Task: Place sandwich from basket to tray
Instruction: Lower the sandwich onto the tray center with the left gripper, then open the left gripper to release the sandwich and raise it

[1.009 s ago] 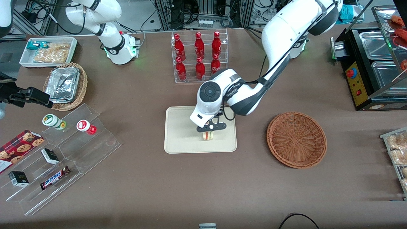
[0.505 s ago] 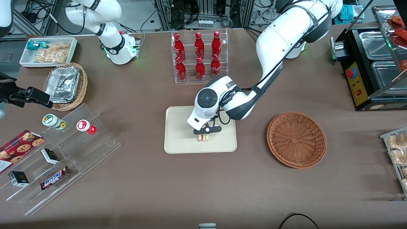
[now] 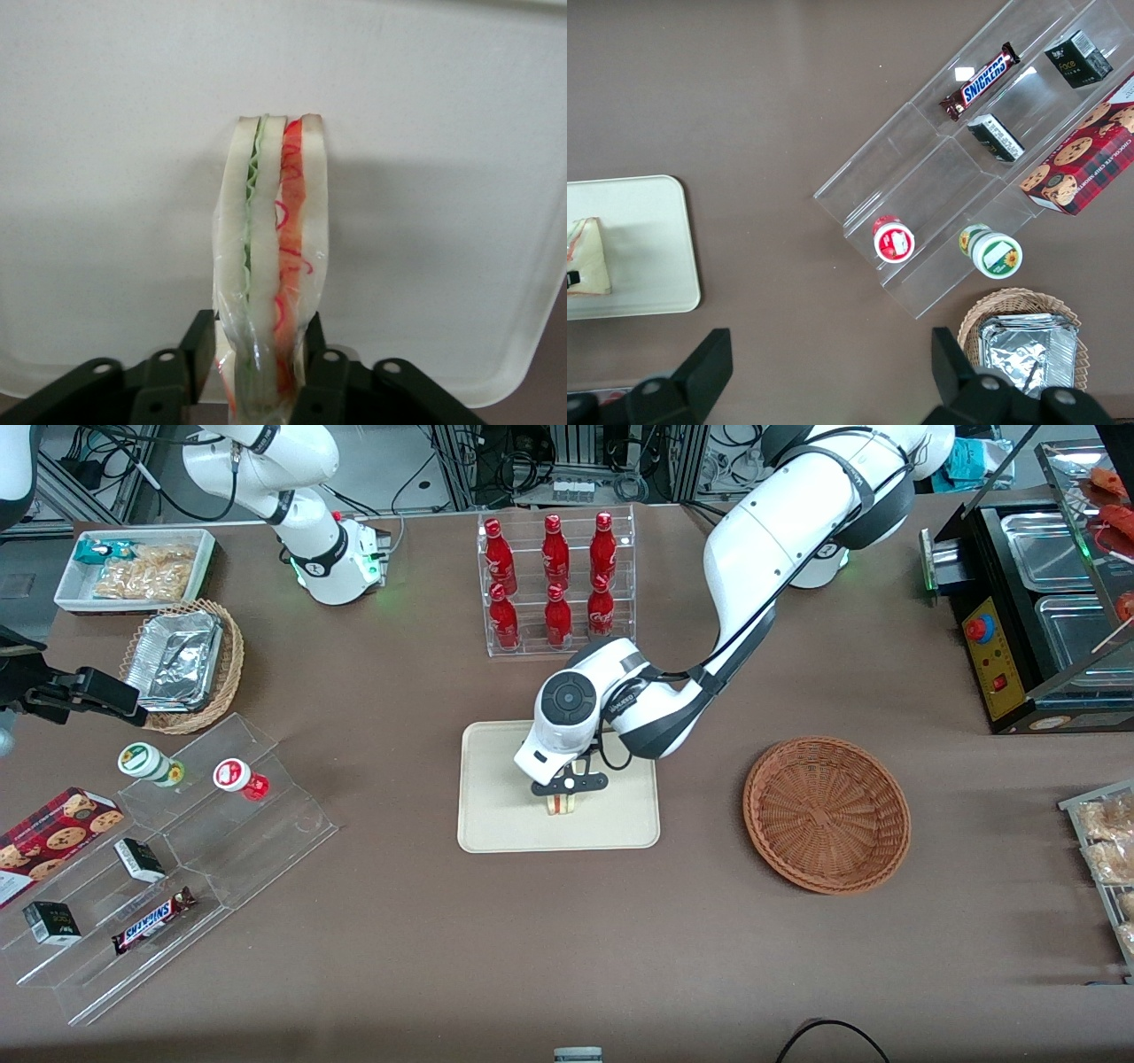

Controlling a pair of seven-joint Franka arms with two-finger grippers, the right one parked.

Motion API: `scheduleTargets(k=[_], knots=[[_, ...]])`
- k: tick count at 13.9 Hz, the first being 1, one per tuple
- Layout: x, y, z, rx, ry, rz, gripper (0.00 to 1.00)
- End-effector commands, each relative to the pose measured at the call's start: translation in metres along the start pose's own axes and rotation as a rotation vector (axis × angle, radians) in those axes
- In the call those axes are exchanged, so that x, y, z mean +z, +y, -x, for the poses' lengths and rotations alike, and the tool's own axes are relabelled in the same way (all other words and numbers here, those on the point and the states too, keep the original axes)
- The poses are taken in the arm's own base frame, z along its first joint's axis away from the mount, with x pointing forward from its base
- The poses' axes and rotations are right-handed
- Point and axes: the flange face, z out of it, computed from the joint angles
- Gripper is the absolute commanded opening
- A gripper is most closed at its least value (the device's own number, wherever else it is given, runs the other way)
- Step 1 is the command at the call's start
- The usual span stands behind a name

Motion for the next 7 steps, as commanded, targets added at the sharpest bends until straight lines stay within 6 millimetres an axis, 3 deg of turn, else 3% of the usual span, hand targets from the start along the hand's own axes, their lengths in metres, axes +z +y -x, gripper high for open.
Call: scheduleTargets(k=[1, 5, 7], knots=[[-0.026, 0.007, 0.0, -0.015, 0.035, 0.016, 1.0], [-0.092, -0.005, 0.011, -0.006, 0.065, -0.06, 1.0], [-0.127, -0.026, 0.009, -0.018, 0.067, -0.113, 1.0]])
